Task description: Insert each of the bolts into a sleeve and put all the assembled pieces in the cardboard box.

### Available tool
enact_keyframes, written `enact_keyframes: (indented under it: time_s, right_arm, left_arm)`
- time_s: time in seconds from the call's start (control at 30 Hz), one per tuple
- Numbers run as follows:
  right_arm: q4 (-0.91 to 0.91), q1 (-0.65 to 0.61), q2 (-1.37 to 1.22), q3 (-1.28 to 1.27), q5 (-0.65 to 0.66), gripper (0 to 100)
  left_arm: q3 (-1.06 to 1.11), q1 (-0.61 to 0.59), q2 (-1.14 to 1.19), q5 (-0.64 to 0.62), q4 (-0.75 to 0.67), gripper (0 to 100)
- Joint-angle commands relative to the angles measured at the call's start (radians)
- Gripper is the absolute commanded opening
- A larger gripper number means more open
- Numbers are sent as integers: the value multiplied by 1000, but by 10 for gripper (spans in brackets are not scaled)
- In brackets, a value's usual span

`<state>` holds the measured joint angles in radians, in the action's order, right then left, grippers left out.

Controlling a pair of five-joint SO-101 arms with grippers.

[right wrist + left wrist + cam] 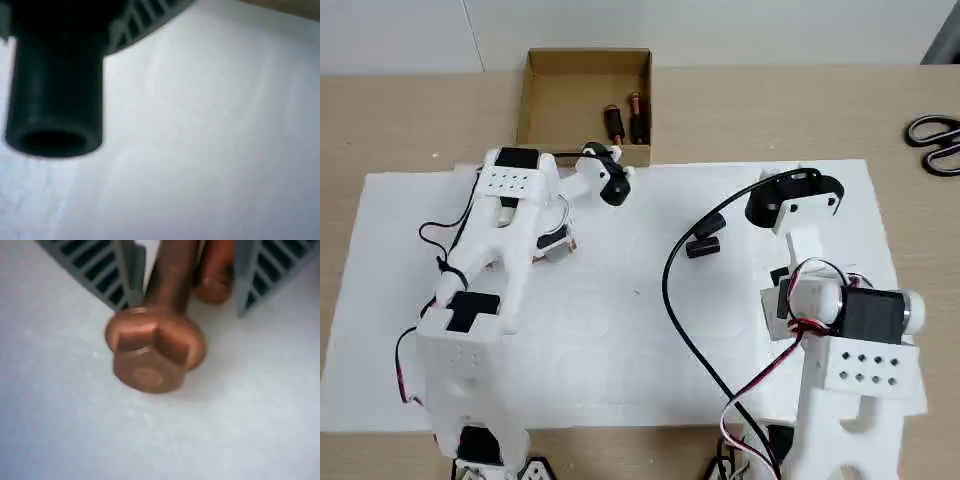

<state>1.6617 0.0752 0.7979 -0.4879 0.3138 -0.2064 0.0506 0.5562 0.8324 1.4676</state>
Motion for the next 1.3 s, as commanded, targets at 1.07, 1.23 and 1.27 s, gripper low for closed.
enact_keyframes:
  time_s: [1.07,1.23,1.27]
  right_arm:
    - [4,4,22,5,-9,14]
    - [1,4,22,3,-9,13]
    - [-1,4,22,3,-9,13]
  left_arm:
    - [-31,143,-413,-2,206,5]
    - [-18,143,-408,-2,207,5]
    - [-18,141,-397,-2,209,5]
